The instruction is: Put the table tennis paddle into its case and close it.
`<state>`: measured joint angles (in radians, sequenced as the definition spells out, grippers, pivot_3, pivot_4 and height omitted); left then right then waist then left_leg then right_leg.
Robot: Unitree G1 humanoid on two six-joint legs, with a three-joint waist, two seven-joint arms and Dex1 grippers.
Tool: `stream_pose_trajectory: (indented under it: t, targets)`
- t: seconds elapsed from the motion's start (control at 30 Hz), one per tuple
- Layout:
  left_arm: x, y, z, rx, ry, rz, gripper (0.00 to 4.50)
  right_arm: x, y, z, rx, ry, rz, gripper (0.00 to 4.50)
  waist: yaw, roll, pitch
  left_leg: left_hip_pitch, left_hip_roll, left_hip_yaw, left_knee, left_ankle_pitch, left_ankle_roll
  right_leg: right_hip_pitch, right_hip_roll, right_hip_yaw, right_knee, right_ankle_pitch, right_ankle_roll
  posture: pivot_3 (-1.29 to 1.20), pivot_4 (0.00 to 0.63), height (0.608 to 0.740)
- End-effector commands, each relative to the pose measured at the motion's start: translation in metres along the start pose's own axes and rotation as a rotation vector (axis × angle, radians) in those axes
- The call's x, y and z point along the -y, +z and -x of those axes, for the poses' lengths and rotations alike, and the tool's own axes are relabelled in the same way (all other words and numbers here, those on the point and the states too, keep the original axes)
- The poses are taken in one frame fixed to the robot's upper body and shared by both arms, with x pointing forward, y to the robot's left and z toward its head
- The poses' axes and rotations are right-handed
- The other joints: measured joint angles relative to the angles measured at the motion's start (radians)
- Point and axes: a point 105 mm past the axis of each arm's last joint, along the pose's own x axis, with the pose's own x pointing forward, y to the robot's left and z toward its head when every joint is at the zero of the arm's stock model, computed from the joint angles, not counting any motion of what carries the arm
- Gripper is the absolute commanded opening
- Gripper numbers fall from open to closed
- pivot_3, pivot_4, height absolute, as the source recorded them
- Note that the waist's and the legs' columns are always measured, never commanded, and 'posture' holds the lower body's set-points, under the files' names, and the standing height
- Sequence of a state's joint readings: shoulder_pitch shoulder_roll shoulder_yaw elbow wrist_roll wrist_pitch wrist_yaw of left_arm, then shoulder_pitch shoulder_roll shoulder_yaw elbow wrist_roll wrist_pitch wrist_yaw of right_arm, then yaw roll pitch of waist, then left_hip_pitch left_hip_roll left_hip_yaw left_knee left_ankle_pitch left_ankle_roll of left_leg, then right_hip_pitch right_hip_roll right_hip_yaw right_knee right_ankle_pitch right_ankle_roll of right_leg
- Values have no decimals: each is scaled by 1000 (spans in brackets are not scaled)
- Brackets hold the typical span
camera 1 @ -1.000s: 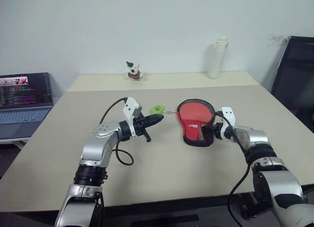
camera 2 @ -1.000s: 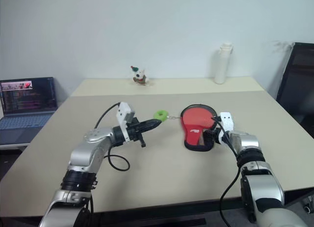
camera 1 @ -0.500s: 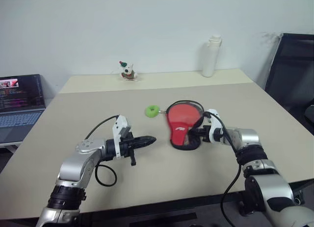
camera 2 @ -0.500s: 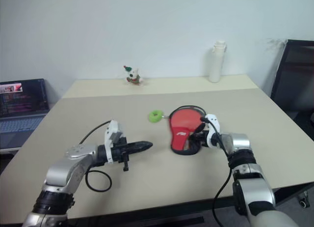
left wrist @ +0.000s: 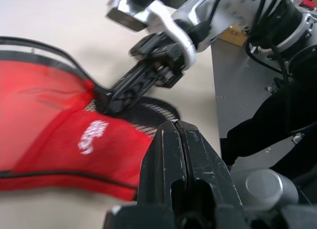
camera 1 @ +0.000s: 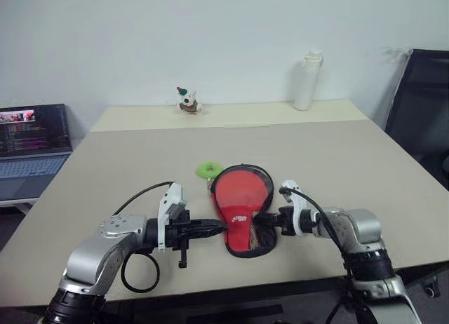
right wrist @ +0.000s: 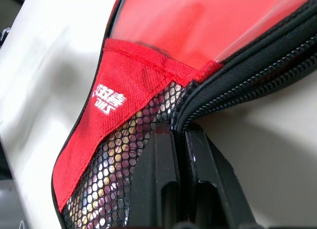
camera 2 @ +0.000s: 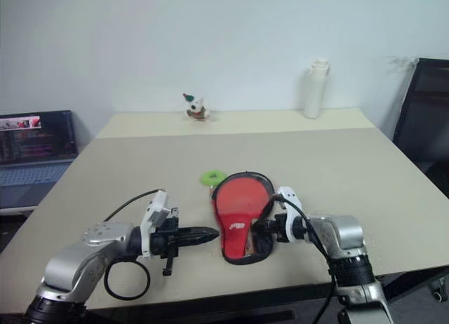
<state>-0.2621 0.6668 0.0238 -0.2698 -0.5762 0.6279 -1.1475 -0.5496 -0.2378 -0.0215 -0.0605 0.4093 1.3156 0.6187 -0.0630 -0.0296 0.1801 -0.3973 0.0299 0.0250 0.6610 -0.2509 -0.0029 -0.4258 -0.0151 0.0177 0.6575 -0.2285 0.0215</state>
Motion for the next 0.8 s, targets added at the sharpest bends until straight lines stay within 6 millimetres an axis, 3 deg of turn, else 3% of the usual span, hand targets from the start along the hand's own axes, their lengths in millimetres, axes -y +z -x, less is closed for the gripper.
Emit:
stream_pose_trajectory:
  t: [0.03, 0.33, 0.8]
  targets:
    - [7, 9, 0, 13, -25, -34, 0, -17, -10, 10, -2, 21, -25, 36, 7, 0, 0, 0, 0, 0, 0, 0, 0, 0, 0, 0, 0, 0, 0, 0, 150, 740]
    - [7, 7, 1, 7, -29, -32, 0, -36, -31, 9, 9, 13, -132, 36, 8, 0, 0, 0, 0, 0, 0, 0, 0, 0, 0, 0, 0, -1, 0, 0, 150, 740]
    - [3, 6, 1, 3, -12, -39, 0, -26, -45, 13, 1, -61, -183, 36, 9, 0, 0, -1, 0, 0, -1, 0, 0, 0, 0, -1, -2, -2, 0, 0, 150, 740]
